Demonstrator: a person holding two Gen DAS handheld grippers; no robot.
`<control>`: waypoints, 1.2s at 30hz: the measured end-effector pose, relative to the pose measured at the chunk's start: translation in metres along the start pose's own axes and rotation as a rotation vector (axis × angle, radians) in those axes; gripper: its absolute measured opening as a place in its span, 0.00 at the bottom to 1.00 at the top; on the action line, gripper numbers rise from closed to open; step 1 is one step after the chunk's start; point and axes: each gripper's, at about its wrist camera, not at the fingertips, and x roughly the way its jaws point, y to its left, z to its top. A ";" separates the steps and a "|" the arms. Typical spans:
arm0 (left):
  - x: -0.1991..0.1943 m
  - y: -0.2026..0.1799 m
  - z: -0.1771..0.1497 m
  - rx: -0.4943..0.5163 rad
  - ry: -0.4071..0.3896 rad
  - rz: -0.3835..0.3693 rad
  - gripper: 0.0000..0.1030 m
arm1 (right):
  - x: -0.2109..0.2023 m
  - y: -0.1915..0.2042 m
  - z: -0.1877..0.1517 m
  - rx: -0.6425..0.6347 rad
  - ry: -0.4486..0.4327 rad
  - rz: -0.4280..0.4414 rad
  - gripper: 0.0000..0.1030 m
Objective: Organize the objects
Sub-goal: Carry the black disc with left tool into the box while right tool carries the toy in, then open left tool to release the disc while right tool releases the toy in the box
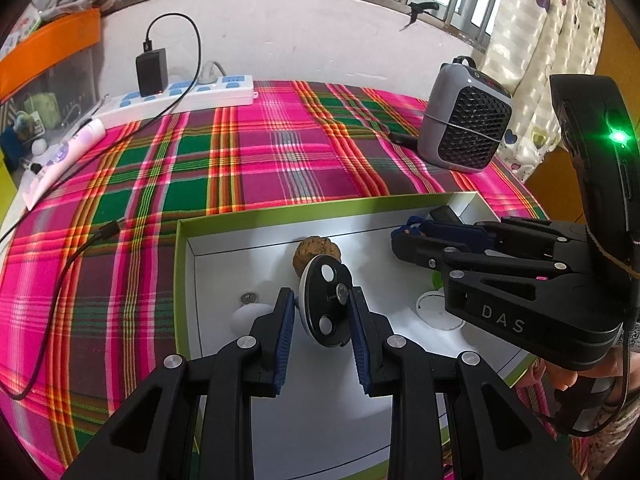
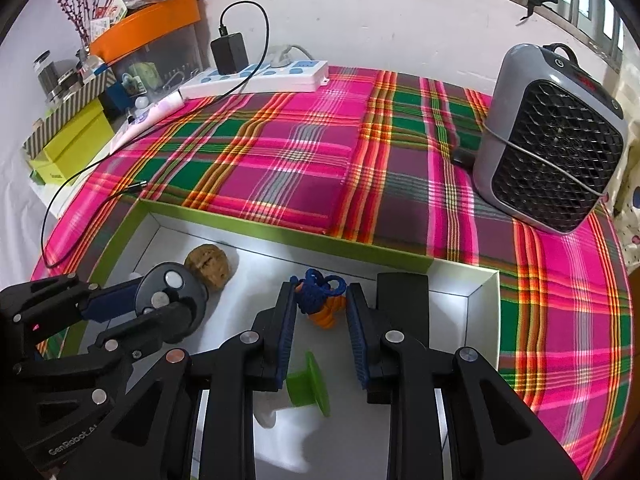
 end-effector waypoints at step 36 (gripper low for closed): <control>-0.005 0.002 0.001 -0.002 -0.012 -0.003 0.31 | -0.002 0.005 -0.003 0.007 -0.011 -0.005 0.42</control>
